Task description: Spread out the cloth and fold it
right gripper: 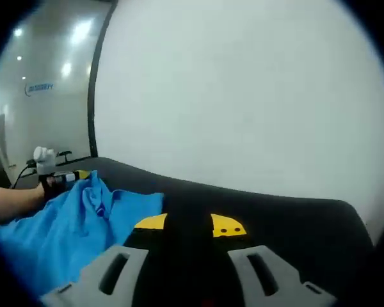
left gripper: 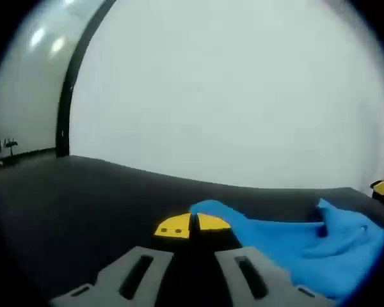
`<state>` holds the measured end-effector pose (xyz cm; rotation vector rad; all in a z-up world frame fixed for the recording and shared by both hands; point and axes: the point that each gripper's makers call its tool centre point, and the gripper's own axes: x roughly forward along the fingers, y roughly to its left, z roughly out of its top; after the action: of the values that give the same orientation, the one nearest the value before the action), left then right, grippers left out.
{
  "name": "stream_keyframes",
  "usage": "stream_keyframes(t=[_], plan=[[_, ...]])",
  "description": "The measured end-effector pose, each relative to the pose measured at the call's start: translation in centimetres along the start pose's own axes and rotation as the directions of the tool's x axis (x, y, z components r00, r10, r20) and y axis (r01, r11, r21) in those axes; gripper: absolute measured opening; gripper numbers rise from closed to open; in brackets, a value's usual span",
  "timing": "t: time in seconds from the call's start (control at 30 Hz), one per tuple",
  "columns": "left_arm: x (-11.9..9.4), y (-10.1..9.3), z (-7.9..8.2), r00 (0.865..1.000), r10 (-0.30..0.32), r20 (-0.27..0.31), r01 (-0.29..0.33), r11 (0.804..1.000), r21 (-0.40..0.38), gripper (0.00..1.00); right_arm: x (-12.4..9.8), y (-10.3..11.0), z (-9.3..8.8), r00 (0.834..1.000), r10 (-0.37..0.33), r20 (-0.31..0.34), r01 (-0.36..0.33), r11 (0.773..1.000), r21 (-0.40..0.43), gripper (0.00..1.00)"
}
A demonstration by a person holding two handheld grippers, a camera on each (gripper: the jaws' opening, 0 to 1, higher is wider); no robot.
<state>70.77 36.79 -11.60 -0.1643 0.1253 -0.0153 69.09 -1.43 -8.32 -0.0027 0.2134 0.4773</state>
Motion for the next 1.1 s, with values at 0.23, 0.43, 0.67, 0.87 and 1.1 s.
stream_keyframes(t=[0.23,0.43,0.67,0.87,1.1], plan=[[0.0,-0.8,-0.2,0.999,-0.033,-0.010,0.033,0.999,-0.004,0.02,5.5,2.0,-5.1,0.991,0.038,-0.131,-0.019,0.990,0.140,0.20],[0.1,-0.7,0.1,0.999,-0.033,0.003,0.032,0.999,0.008,0.02,6.9,3.7,-5.5,0.990,0.050,-0.130,-0.056,0.997,-0.047,0.14],[-0.1,-0.6,0.4,0.999,-0.030,0.015,0.030,0.999,0.019,0.02,5.2,3.8,-3.6,0.989,0.095,-0.117,-0.109,0.987,-0.116,0.00],[-0.7,-0.5,1.5,0.995,-0.060,0.074,0.065,0.996,-0.067,0.01,-0.5,0.5,4.3,0.989,0.135,0.062,-0.129,0.988,-0.083,0.00],[-2.4,-4.7,1.6,0.947,-0.318,0.055,0.322,0.942,-0.091,0.00,-8.7,-3.2,8.9,0.990,0.074,0.120,-0.067,0.996,-0.061,0.00]])
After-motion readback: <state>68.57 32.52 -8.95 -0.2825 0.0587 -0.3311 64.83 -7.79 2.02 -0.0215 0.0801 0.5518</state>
